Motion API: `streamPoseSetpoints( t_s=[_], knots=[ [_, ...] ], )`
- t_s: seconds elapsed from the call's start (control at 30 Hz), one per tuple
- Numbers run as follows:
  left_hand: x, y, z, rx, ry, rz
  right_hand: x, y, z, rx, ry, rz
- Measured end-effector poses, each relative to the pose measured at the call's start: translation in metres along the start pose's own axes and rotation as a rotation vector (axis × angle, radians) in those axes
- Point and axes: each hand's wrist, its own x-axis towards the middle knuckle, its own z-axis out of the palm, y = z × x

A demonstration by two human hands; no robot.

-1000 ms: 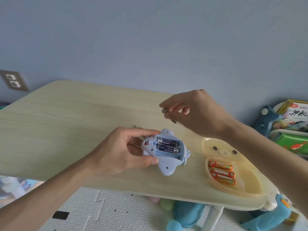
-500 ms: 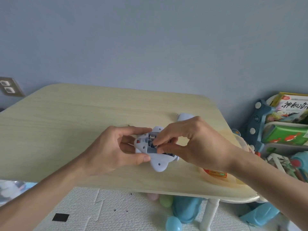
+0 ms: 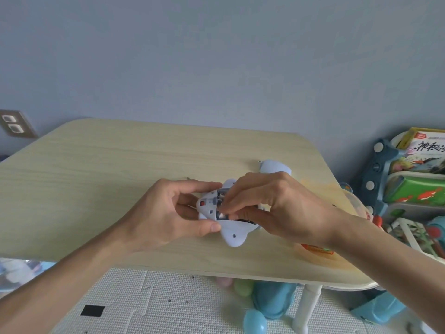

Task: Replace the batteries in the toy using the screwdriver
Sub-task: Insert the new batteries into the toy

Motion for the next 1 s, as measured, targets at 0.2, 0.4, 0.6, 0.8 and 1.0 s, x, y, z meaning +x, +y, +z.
streamPoseSetpoints(
  t_s=[0.2,0.4,0.6,0.8,1.0],
  knots=[
    [0.000,0.001,0.000,-0.027,-0.010,0.003,-0.001,-0.003,-0.004,-0.110,-0.102,-0.071],
    [0.001,-0.001,0.000,-0.033,-0.015,0.007,-0.007,-0.006,-0.010,-0.262,-0.146,-0.110],
    [0.001,-0.003,0.000,-0.049,-0.006,0.025,-0.003,0.006,-0.036,-0.095,0.036,0.209],
    [0.001,-0.004,0.000,-0.065,-0.001,0.032,-0.004,0.063,-0.060,-0.289,0.021,0.607],
    [0.001,-0.004,0.001,-0.083,0.004,0.043,0.000,0.080,-0.056,-0.251,-0.035,0.722]
  ],
)
